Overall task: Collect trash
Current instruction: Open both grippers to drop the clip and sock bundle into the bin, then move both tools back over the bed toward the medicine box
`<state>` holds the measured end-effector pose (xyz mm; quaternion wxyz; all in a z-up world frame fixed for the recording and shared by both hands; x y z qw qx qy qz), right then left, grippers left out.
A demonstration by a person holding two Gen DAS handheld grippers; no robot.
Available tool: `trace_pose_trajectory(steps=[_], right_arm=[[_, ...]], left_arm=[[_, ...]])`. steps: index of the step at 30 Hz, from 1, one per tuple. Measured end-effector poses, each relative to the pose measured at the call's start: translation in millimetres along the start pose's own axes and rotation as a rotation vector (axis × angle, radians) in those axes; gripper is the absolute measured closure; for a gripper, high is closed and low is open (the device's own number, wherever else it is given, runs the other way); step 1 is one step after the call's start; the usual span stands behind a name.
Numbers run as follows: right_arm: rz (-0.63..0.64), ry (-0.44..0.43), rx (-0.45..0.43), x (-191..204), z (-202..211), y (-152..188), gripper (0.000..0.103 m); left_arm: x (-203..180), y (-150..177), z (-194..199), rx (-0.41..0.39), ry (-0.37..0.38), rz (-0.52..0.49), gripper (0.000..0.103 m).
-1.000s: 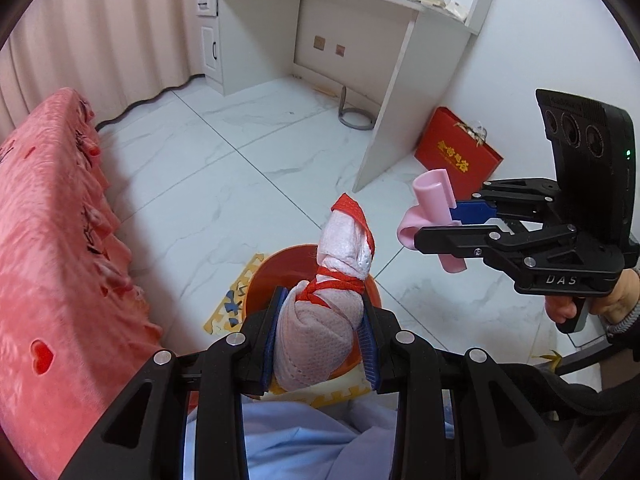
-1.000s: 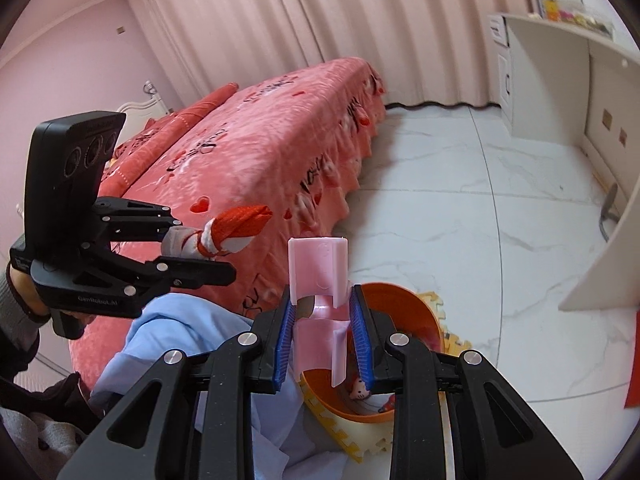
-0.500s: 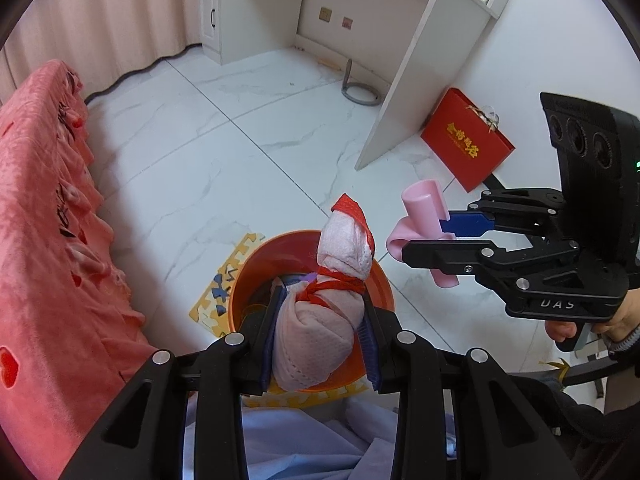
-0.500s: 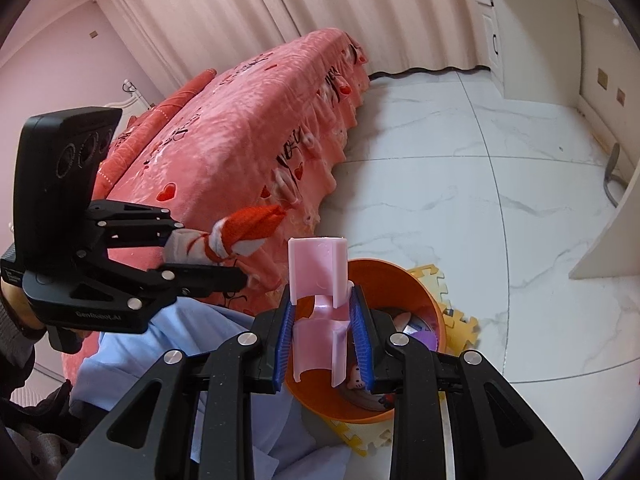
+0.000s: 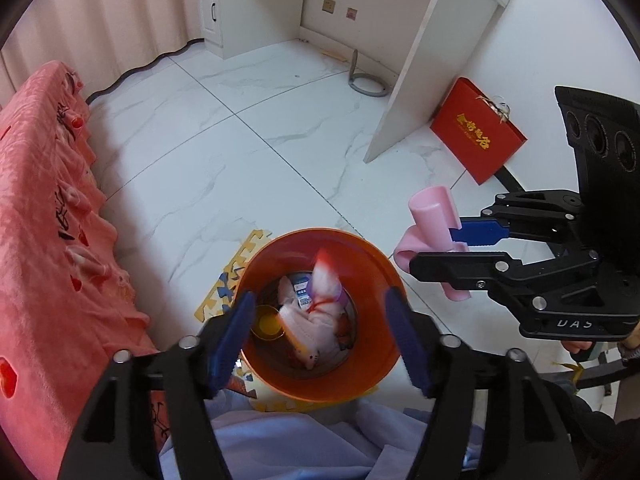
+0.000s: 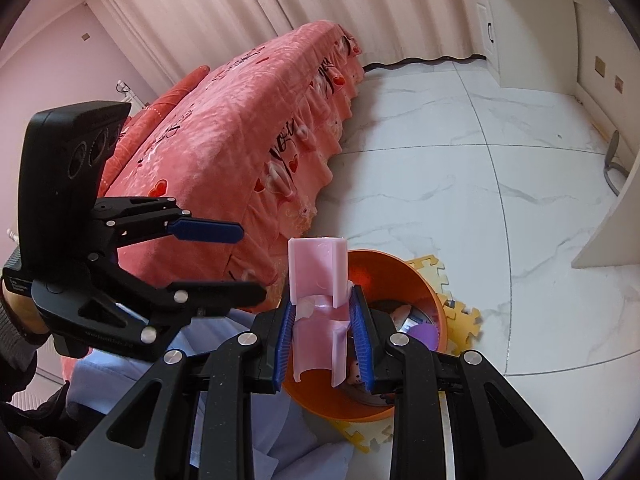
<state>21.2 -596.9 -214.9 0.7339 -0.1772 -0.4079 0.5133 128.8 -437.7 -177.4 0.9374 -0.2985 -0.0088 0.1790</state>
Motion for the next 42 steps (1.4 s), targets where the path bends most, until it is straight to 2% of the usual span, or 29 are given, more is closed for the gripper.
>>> trace_pose_trajectory(steps=[13,17,30,34,39,42], right_arm=[[0.020,0.011,0.005,9,-7,-1,0.072],[0.020,0.015,0.003,10,-7,-1,0.064],[0.040,0.014,0.000,21,-1,-4,0.064],[0.047,0.010,-0.010,28,3,-7,0.059],[0.061,0.003,-0.022,38,9,-9,0.057],[0.062,-0.011,-0.035,48,13,-11,0.043]], left_arm=[[12,8,9,0.004,-0.026,0.037,0.034],[13,9,11,0.002,-0.029,0.042,0.034],[14,14,19,-0.009,-0.041,0.041,0.034],[17,18,31,-0.029,-0.059,0.051,0.023],[22,23,47,-0.043,-0.082,0.064,0.022],[23,27,58,-0.058,-0.116,0.072,0.016]])
Point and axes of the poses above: each gripper's, at about its wrist camera, not at the fingertips, and z roughly against the way its jaws point, x to its left, y to its underside, the point moved 1 cm from there along -z, roughly the way its jaws point, and after that the axes turned 10 degrees about -x, right-handed, at the moved point
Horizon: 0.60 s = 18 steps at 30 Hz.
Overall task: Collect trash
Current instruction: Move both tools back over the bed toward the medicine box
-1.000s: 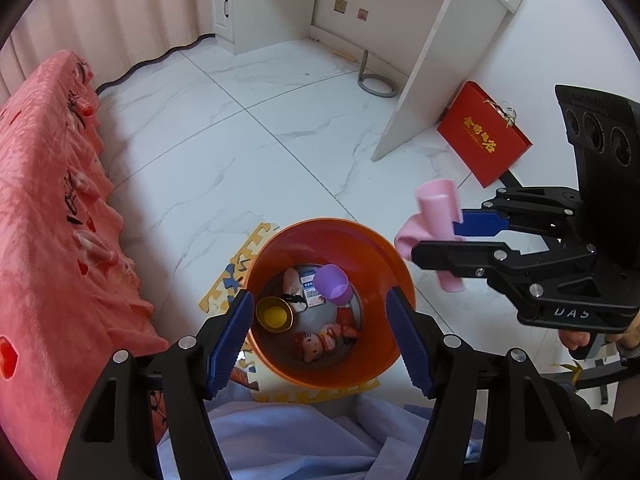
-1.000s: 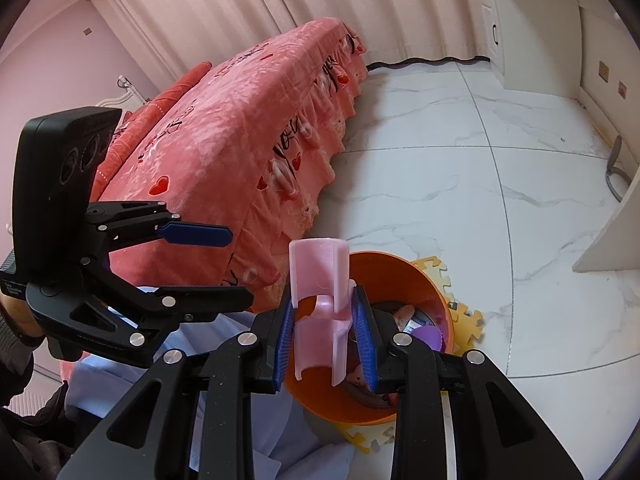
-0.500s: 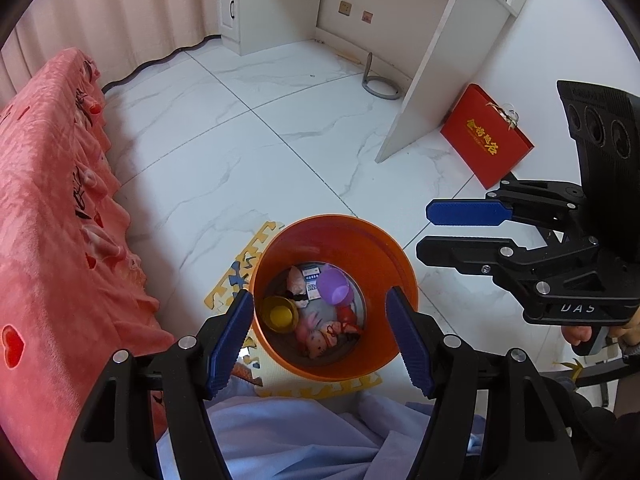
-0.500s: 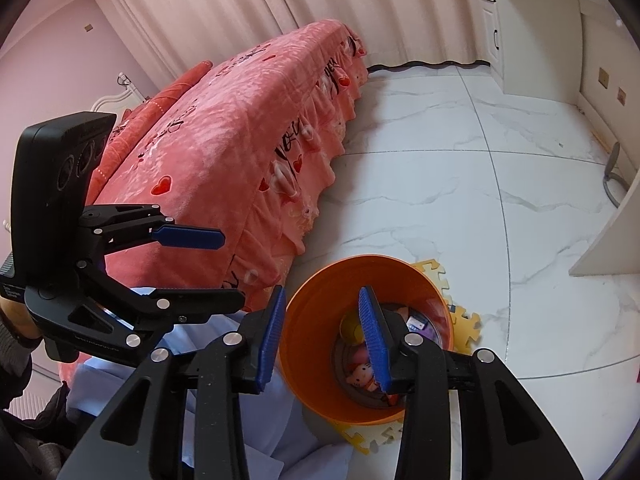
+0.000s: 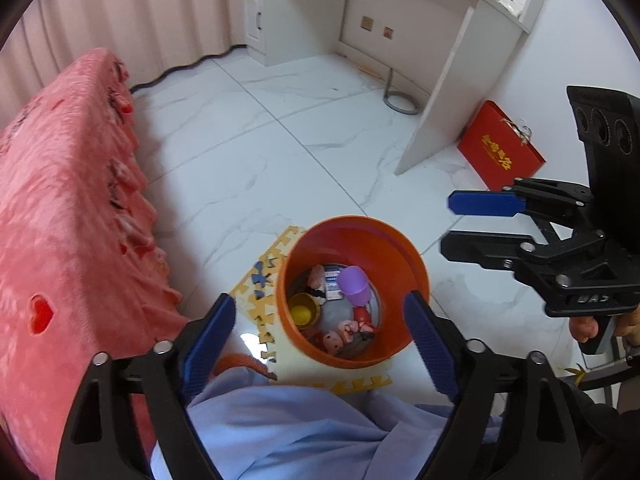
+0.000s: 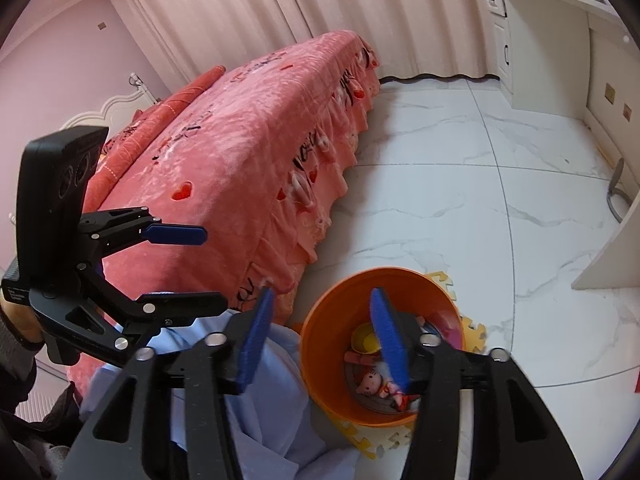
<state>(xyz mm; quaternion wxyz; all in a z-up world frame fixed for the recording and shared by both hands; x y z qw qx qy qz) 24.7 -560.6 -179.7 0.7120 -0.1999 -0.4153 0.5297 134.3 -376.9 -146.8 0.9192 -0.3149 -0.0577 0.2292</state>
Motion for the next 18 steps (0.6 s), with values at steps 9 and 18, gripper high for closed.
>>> trace_pose_trajectory(steps=[9,18], right_arm=[[0.047,-0.048,-0.004,42,-1,-8,0.037],[0.147,-0.133,0.014,111,-11,-11,0.025]], left_arm=[[24,24,43,-0.026,-0.090,0.066,0.011],[53,61,102,-0.077,-0.192,0.167,0.008]])
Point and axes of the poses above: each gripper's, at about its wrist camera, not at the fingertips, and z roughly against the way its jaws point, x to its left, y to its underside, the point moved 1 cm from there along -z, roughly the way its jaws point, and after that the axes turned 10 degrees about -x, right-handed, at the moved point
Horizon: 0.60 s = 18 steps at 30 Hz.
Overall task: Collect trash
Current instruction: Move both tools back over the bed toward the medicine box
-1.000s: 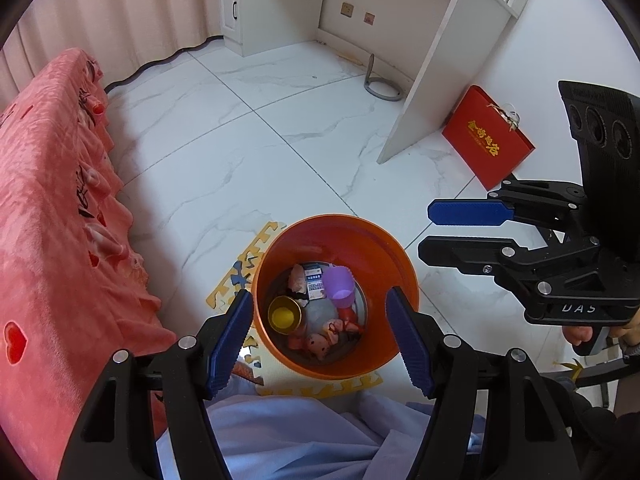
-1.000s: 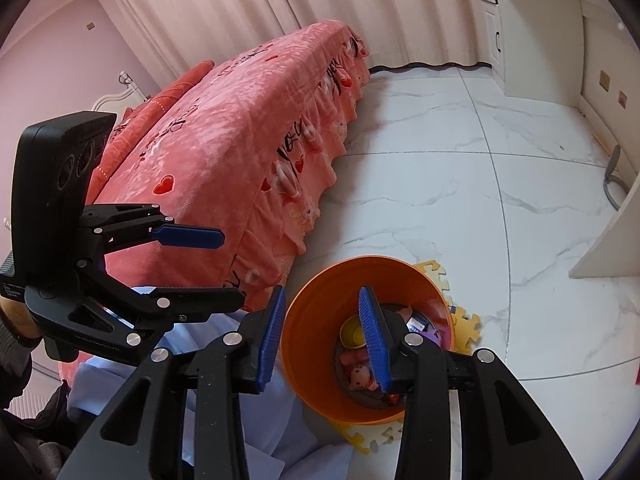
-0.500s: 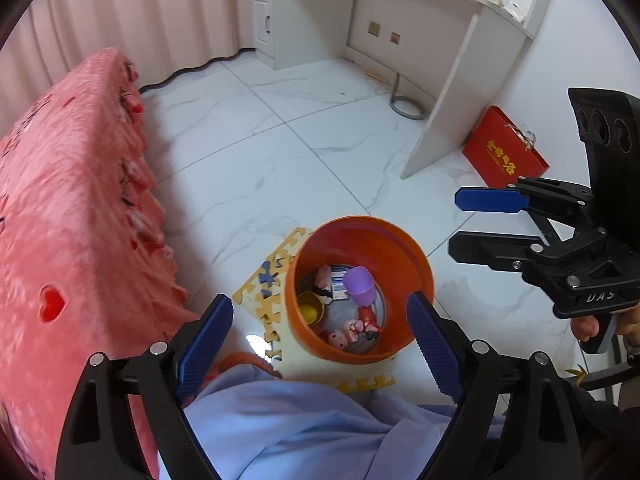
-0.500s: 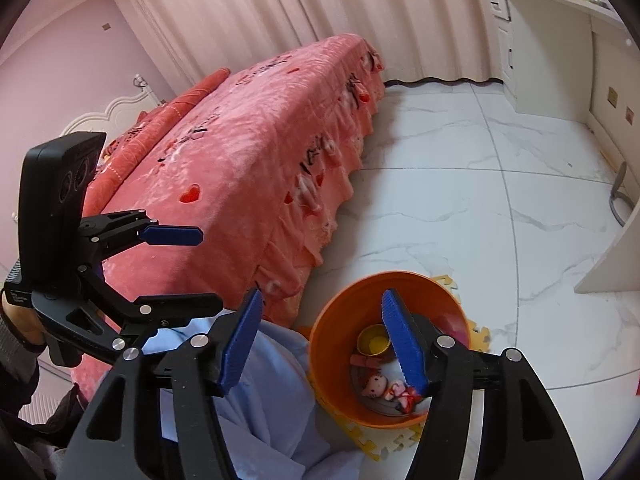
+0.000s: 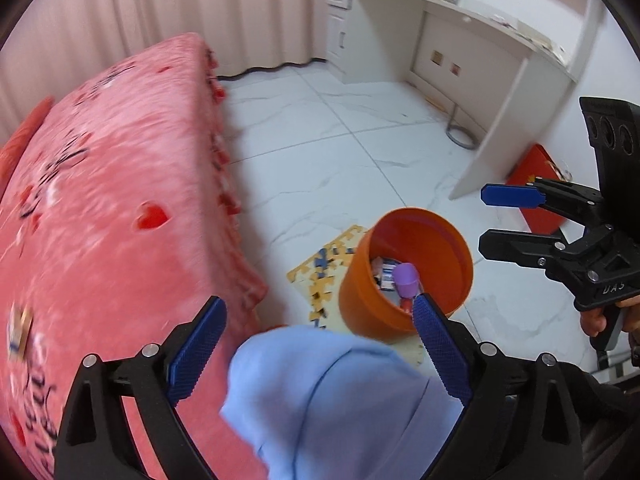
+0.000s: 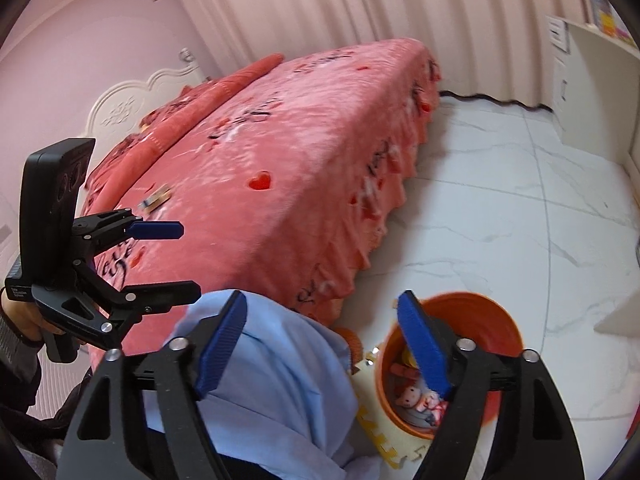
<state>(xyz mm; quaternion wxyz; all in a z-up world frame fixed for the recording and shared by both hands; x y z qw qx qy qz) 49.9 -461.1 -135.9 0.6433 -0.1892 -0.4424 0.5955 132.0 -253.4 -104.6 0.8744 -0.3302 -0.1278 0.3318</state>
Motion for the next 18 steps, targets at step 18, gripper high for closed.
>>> trace_pose_trajectory(steps=[18], right_arm=[[0.183,-0.220,0.074,153,-73,-27,0.013]], left_arm=[[103,78,91,-0.057,-0.207,0.246,0.006]])
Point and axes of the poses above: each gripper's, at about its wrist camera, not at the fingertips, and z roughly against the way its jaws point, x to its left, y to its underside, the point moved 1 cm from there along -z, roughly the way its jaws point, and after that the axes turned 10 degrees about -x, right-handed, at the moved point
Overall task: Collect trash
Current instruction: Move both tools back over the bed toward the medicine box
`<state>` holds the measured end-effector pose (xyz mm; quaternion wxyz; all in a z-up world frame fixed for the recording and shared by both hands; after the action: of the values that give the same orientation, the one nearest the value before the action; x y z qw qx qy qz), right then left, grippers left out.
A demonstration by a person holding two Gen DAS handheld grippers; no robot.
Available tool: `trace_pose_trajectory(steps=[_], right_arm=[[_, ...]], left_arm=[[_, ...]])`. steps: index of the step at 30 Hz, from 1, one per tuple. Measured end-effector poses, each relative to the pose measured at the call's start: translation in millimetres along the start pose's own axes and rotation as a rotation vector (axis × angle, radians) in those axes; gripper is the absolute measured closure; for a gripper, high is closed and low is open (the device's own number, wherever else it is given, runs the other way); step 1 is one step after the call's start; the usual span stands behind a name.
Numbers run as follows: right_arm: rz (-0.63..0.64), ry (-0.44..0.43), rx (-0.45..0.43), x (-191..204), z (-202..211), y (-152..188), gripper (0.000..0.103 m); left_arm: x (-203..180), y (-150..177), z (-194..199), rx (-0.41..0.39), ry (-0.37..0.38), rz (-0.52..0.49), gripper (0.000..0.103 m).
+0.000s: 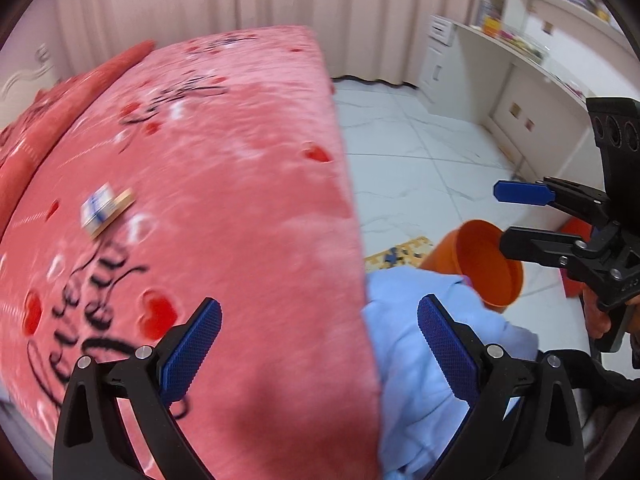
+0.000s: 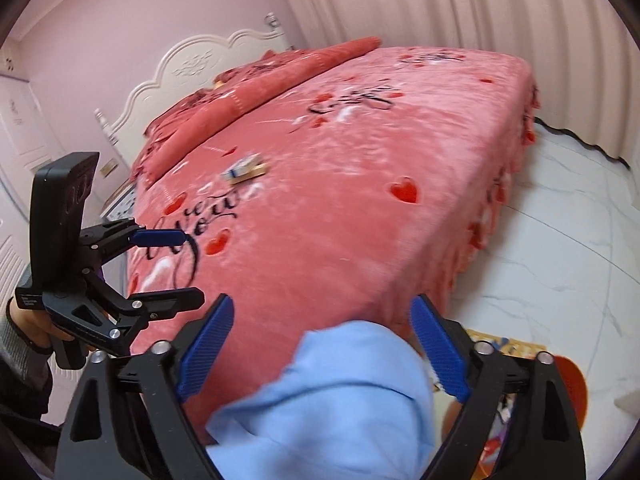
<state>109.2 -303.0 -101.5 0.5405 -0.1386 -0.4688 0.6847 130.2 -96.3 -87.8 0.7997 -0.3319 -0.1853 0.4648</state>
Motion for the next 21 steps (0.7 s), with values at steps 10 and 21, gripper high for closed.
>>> trace_pose_trajectory(steps=[10,21], right_arm=[[0.099,-0.094,0.038,64,-68,-32,0.013],[0.151,-0.162,0.051,100,-145,-73,0.013]], left_arm=[[82,17,20,-0.004,-0.088,0.125,0.006],[160,9,2,0.007,-0.129,0.224,0.006]])
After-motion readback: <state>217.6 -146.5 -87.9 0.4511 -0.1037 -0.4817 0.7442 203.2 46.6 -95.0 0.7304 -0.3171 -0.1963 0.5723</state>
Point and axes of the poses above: each gripper's, at about its wrist camera, not at the fingertips, and z roughly against the way its jaws point, x to its left, y to its underside, the point moved 1 cm from there along -z, roughly the way its jaws point, and after that the axes turned 10 degrees about -x, right-handed, at the moved point
